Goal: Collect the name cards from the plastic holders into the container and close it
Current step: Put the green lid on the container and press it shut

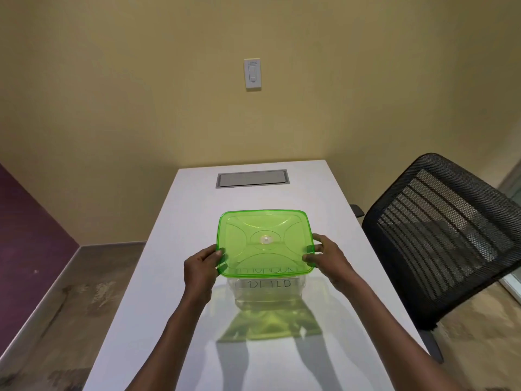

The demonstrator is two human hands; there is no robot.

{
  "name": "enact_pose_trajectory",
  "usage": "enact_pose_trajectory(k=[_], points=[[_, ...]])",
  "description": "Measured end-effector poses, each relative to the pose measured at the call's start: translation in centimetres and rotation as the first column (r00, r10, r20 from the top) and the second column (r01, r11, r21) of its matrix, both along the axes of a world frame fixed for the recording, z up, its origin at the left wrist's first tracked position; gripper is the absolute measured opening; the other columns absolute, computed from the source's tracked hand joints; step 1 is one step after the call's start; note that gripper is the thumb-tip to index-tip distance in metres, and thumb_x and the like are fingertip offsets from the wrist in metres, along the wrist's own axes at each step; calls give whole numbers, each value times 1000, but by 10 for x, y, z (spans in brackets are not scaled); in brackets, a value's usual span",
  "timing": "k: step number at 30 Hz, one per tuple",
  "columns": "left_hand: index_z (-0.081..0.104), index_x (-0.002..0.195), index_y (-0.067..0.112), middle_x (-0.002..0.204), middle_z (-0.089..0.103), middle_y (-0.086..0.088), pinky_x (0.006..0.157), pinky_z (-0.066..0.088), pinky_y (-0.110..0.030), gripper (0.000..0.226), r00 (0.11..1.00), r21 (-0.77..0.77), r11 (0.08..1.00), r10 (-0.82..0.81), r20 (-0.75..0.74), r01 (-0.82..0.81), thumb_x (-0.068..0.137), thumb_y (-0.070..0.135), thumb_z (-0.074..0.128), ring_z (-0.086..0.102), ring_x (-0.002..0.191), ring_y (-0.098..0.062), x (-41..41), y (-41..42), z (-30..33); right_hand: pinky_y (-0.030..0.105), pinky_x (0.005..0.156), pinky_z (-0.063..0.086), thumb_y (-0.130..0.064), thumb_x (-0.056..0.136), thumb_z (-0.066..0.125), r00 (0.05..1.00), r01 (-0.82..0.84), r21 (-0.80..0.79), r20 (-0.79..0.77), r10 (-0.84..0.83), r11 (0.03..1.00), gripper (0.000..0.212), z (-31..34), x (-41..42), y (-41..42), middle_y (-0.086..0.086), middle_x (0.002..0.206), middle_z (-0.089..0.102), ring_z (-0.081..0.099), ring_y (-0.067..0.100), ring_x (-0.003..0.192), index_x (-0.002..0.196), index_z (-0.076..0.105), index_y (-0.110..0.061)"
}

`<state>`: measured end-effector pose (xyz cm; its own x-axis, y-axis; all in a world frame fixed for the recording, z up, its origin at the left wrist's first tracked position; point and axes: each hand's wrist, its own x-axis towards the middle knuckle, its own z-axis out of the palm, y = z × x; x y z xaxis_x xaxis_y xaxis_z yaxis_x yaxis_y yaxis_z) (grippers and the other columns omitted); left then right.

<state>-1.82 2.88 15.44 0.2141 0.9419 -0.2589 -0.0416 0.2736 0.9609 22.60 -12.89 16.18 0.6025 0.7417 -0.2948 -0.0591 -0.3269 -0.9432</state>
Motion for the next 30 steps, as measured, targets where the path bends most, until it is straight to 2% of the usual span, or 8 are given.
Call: enact_pose_trajectory(k=[3, 6, 10, 15, 18, 21, 27, 30], points=[[70, 112, 5, 102, 73, -10, 80, 57, -36, 24, 995, 23, 1000, -7, -95, 9, 89, 2, 63, 67, 88, -21, 2, 6, -20, 24, 64, 49, 4, 78, 69, 993, 14, -56, 118, -8, 998, 68, -15, -5, 3, 5, 101, 64, 62, 21, 89, 138, 46, -17], [68, 117, 6, 107, 71, -10, 88, 56, -43, 28, 974, 40, 997, -53, -222, 63, 91, 1, 59, 65, 89, -22, 4, 11, -39, 20, 56, 41, -1, 76, 72, 970, 19, -119, 241, 11, 993, 67, -31, -5, 8, -1, 90, 61, 57, 16, 78, 136, 49, -19], [65, 122, 9, 104, 71, -4, 90, 52, -37, 36, 907, 84, 982, -123, -402, 171, 90, -2, 55, 63, 88, -18, 8, 10, -58, 25, 67, 44, -5, 75, 73, 938, 18, -220, 343, 60, 975, 62, -51, -3, 13, 16, 105, 61, 59, 28, 89, 132, 54, -18], [64, 125, 11, 117, 70, -6, 94, 45, -33, 38, 854, 75, 991, -55, -518, 109, 88, 2, 60, 64, 109, -26, 15, 11, -72, 26, 68, 41, -6, 74, 74, 924, 1, -281, 367, 107, 960, 49, -71, 1, 20, 17, 102, 60, 58, 28, 87, 120, 59, -13], [69, 117, 12, 102, 73, -5, 83, 42, -29, 34, 837, 97, 988, -47, -545, 119, 86, 1, 60, 63, 98, -26, 19, 13, -78, 27, 69, 42, -7, 74, 74, 920, -5, -311, 370, 126, 950, 49, -81, 3, 24, 18, 103, 59, 58, 30, 90, 121, 58, -13], [72, 90, 14, 76, 60, -1, 67, 36, -30, 23, 801, 112, 973, -96, -591, 199, 84, -2, 57, 50, 77, -24, 21, 14, -85, 28, 70, 45, -8, 75, 74, 916, -6, -337, 376, 140, 942, 48, -89, 4, 27, 20, 105, 57, 57, 32, 91, 120, 57, -12], [72, 96, 10, 85, 72, -11, 70, 41, -31, 24, 718, 117, 948, -140, -682, 296, 81, -4, 59, 60, 82, -30, 27, 19, -95, 33, 75, 49, -10, 76, 75, 903, -8, -384, 394, 172, 923, 47, -102, 8, 33, 20, 106, 56, 57, 33, 95, 120, 57, -8], [65, 79, 18, 74, 64, -7, 68, 39, -31, 25, 713, 126, 944, -139, -688, 305, 79, -6, 57, 49, 73, -23, 28, 22, -99, 36, 80, 50, -11, 76, 74, 908, -24, -410, 373, 191, 912, 41, -107, 9, 36, 21, 105, 57, 56, 34, 97, 114, 59, -7]])
